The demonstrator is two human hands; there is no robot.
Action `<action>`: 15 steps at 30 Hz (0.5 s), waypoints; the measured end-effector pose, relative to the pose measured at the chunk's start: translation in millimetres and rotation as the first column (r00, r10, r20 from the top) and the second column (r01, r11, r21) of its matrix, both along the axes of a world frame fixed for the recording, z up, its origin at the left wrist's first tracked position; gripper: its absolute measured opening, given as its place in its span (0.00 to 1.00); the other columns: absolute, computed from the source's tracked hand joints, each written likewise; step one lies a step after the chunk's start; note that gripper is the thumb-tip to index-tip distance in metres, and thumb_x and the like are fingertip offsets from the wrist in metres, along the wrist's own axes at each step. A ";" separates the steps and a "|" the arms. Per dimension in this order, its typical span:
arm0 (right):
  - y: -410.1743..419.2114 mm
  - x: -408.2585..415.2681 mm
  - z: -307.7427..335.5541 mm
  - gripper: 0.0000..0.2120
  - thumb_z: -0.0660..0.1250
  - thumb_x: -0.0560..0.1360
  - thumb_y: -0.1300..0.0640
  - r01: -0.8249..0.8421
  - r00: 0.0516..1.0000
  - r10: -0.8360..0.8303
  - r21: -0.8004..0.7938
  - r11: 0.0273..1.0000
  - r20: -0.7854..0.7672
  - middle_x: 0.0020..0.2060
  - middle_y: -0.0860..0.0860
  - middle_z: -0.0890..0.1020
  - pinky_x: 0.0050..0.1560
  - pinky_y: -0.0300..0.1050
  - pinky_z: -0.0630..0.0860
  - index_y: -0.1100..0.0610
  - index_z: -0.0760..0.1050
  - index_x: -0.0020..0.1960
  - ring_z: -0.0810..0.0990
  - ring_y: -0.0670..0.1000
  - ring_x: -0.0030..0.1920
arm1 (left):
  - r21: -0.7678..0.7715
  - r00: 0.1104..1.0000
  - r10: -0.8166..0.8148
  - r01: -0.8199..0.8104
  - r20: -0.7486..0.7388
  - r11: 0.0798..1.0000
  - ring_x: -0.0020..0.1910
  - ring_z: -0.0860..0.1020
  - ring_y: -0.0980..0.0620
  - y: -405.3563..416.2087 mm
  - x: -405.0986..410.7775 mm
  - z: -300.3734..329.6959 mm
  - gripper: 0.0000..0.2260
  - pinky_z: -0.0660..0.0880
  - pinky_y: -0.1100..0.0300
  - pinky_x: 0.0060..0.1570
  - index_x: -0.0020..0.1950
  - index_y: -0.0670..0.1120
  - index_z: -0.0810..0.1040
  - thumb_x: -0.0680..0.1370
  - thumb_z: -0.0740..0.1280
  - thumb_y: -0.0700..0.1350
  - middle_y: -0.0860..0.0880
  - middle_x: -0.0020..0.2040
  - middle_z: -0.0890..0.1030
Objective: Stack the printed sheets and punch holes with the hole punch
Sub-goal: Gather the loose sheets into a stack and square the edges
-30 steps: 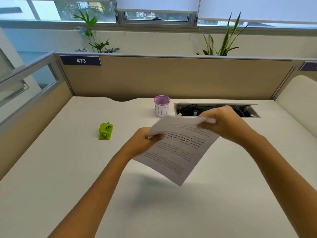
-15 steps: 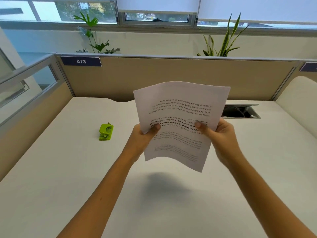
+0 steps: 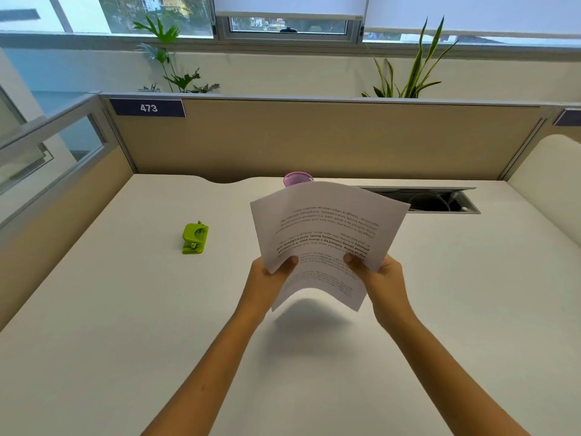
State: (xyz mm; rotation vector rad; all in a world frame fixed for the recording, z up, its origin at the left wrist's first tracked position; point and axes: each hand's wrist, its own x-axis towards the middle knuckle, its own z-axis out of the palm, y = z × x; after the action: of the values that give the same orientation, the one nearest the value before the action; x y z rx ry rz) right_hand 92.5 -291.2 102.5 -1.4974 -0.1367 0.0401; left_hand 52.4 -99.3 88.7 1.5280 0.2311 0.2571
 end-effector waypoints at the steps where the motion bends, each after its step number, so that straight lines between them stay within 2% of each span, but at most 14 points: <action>1: -0.4 1.4 0.5 0.12 0.69 0.74 0.60 -0.003 1.000 0.003 0.003 1.000 0.009 0.46 0.44 0.86 0.42 0.45 0.82 0.44 0.81 0.50 0.83 0.52 0.45 | -0.012 1.000 -0.007 0.007 0.010 1.000 0.44 0.81 0.54 0.6 0.9 0.5 0.08 0.78 0.67 0.33 0.45 0.66 0.80 0.75 0.69 0.50 0.59 0.43 0.83; 5: -1.3 -3.0 -18.2 0.10 0.70 0.73 0.61 -0.008 0.999 0.007 -0.017 1.000 -0.040 0.46 0.47 0.86 0.42 0.44 0.82 0.48 0.81 0.51 0.83 0.53 0.48 | -0.020 0.999 -0.017 0.017 -0.027 1.000 0.46 0.81 0.54 -3.7 -1.6 -12.3 0.06 0.78 0.67 0.33 0.46 0.63 0.80 0.75 0.69 0.50 0.58 0.45 0.83; 8: -3.9 -9.6 -35.0 0.11 0.72 0.72 0.61 -0.004 0.996 0.000 -0.048 0.999 -0.086 0.47 0.48 0.86 0.41 0.40 0.81 0.47 0.81 0.50 0.83 0.52 0.50 | -0.022 0.997 0.019 -0.021 -0.075 1.000 0.48 0.79 0.52 -6.0 -6.9 -26.9 0.05 0.77 0.68 0.33 0.47 0.62 0.77 0.74 0.69 0.51 0.56 0.47 0.82; 12: -14.1 4.3 -24.9 0.10 0.72 0.71 0.61 -0.030 0.999 0.024 -0.158 0.987 -0.037 0.45 0.47 0.86 0.44 0.48 0.82 0.46 0.82 0.46 0.83 0.55 0.48 | -0.003 1.000 0.000 0.000 -0.027 1.000 0.48 0.82 0.50 5.3 -3.1 -19.8 0.08 0.78 0.68 0.33 0.47 0.64 0.80 0.74 0.69 0.49 0.58 0.43 0.85; 14: -23.7 17.8 -8.7 0.09 0.73 0.71 0.61 -0.050 0.998 0.058 -0.287 0.957 0.021 0.44 0.49 0.85 0.46 0.52 0.82 0.47 0.81 0.45 0.83 0.55 0.47 | 0.025 0.998 0.009 -0.010 0.059 1.000 0.53 0.81 0.50 17.3 2.8 -4.8 0.14 0.80 0.66 0.41 0.56 0.64 0.75 0.74 0.70 0.48 0.57 0.52 0.84; 15: -29.8 24.4 0.0 0.09 0.73 0.71 0.60 -0.064 0.995 0.089 -0.364 0.929 0.050 0.44 0.49 0.85 0.46 0.52 0.81 0.46 0.81 0.45 0.83 0.55 0.45 | 0.038 0.994 0.039 -0.043 0.100 0.998 0.57 0.79 0.51 24.2 5.2 4.6 0.21 0.80 0.65 0.47 0.63 0.62 0.69 0.74 0.70 0.47 0.54 0.59 0.80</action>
State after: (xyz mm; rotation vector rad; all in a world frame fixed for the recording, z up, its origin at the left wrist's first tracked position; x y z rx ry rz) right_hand 116.9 -321.0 102.5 -1.8632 -0.2517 0.0825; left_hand 57.6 -75.0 93.3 1.5472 0.1791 0.3715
